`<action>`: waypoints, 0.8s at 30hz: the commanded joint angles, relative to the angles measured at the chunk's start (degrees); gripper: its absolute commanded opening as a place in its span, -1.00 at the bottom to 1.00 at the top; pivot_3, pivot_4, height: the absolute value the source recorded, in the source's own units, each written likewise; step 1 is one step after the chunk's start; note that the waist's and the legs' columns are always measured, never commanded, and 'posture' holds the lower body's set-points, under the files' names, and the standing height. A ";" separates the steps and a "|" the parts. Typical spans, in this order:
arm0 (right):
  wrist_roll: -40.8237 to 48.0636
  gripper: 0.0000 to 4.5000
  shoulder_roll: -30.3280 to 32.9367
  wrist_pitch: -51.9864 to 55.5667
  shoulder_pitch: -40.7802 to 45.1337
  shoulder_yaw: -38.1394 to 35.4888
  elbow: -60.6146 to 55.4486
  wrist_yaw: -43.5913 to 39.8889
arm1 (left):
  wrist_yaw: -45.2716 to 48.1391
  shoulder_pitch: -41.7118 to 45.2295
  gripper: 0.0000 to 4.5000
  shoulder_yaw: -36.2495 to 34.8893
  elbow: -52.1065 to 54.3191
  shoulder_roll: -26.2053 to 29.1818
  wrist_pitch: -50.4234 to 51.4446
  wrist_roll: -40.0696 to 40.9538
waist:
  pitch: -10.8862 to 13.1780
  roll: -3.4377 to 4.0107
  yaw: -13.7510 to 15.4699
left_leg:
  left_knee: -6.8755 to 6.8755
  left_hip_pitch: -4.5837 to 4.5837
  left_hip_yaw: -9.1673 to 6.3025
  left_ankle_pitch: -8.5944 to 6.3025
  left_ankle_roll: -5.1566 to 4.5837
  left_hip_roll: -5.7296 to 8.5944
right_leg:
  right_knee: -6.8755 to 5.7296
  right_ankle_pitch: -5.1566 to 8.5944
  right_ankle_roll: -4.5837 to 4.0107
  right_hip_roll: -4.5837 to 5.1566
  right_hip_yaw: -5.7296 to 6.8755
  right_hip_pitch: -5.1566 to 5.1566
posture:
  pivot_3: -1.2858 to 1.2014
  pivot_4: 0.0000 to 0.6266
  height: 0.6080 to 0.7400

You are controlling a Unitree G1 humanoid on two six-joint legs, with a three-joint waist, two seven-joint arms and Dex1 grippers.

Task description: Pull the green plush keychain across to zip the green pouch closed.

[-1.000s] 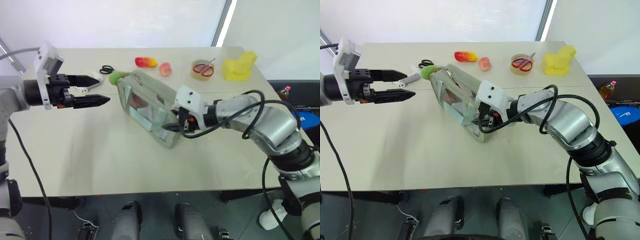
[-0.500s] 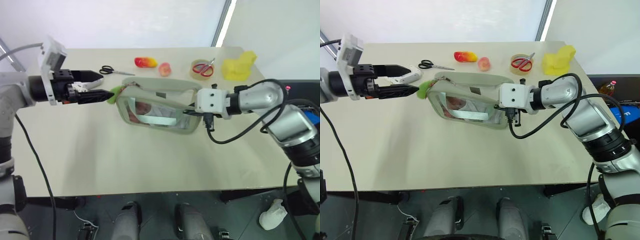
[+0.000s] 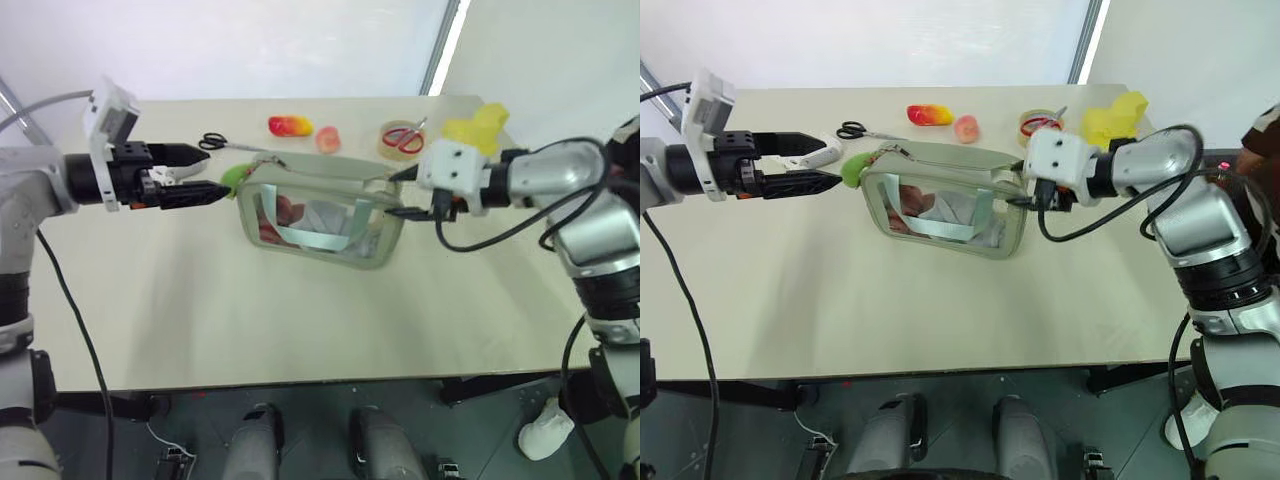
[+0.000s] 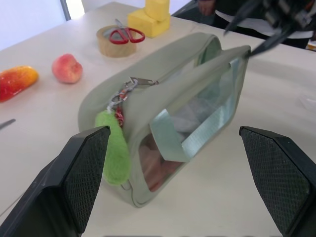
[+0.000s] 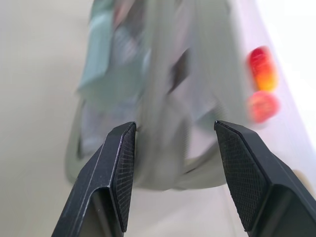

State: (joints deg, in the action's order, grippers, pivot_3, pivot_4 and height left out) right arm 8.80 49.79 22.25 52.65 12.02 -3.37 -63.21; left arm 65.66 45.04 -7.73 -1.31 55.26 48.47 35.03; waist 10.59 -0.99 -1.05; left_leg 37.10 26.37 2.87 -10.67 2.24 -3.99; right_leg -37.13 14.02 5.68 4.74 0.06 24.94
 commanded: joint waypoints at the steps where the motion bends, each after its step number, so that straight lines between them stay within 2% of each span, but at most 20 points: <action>1: 1.16 0.15 -2.59 4.06 2.11 -1.29 -5.13 1.61 | -0.78 0.93 1.00 -1.78 1.72 0.50 -0.12 0.80 | 0.00 0.00 0.04 | -0.02 -0.02 -0.01 0.00 0.00 -0.03 | 0.00 0.00 0.00 -0.02 0.00 0.00 | 0.03 -0.52 1.00; 13: -2.14 0.15 -8.16 3.19 -1.20 1.78 -4.52 3.68 | -0.67 2.44 1.00 -1.37 1.07 1.73 0.15 0.81 | 0.00 0.00 0.26 | 0.03 0.02 0.00 0.00 0.01 0.00 | 0.03 0.00 0.00 -0.01 -0.01 -0.04 | 0.03 -0.52 1.00; 16: -2.10 -0.23 -8.46 3.32 -1.15 1.83 -4.76 3.41 | -0.86 2.45 1.00 -1.42 1.13 1.97 0.25 0.94 | 0.00 0.00 0.24 | 0.00 0.01 0.00 0.01 0.01 0.00 | 0.02 0.00 0.01 -0.02 0.00 -0.03 | 0.03 -0.52 1.00; 19: -1.99 -0.92 -8.70 3.34 -1.10 1.73 -4.50 3.43 | -0.96 2.34 1.00 -1.45 1.05 1.99 0.17 0.92 | 0.00 0.00 0.25 | 0.00 0.01 0.00 0.00 0.01 0.00 | 0.03 0.00 0.01 -0.01 0.00 -0.03 | 0.03 -0.52 1.00; 22: -2.27 -0.97 -8.81 2.35 -1.46 2.06 -4.14 3.28 | -1.40 2.65 1.00 -1.72 -0.71 1.78 -0.25 0.49 | 0.00 0.00 0.25 | 0.01 0.01 0.00 0.01 0.01 0.00 | 0.02 0.00 0.01 -0.01 0.00 -0.04 | 0.03 -0.52 1.00; 24: -3.23 -0.97 -8.14 -0.59 -1.93 2.77 -3.92 2.35 | -1.52 3.88 1.00 -2.28 -6.03 2.07 -1.45 -0.65 | 0.00 0.00 0.25 | 0.01 0.00 0.00 0.01 0.01 0.00 | 0.02 0.00 0.00 -0.01 0.00 -0.04 | 0.03 -0.52 1.00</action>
State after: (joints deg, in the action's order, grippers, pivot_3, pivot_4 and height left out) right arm 6.25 41.39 24.45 50.53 15.25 -6.32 -60.10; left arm 64.49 46.79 -7.69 -4.09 56.06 48.33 35.36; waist 10.59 -0.99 -0.80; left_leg 37.11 26.37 2.87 -10.67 2.24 -3.99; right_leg -37.13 14.02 5.68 4.73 0.06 24.91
